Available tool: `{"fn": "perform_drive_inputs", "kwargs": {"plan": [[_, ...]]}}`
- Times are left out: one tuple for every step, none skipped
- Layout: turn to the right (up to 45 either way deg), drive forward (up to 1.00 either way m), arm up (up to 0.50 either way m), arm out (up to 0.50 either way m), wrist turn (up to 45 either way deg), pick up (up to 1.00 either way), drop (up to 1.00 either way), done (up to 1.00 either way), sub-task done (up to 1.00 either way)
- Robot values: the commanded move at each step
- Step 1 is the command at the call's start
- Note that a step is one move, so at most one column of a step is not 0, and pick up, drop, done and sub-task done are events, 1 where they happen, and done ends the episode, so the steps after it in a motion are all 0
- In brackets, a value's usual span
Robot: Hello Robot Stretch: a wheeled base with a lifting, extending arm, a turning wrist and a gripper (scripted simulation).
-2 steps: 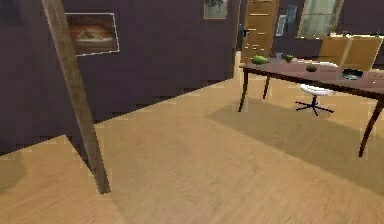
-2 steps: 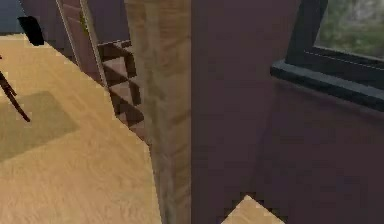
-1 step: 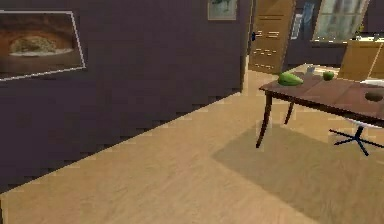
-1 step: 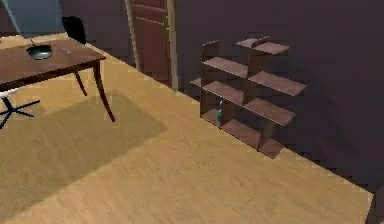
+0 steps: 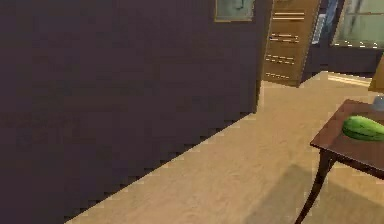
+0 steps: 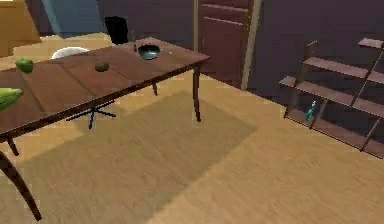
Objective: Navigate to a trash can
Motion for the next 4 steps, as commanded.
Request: {"fn": "perform_drive_inputs", "kwargs": {"plan": [[0.0,1.00,0.00,0.00,0.0,0.00,0.00,0.00,0.00],[9.0,0.00,0.00,0.00,0.0,0.00,0.00,0.00,0.00],[0.0,0.20,0.00,0.00,0.0,0.00,0.00,0.00,0.00],[36.0,0.00,0.00,0.00,0.0,0.00,0.00,0.00,0.00]]}}
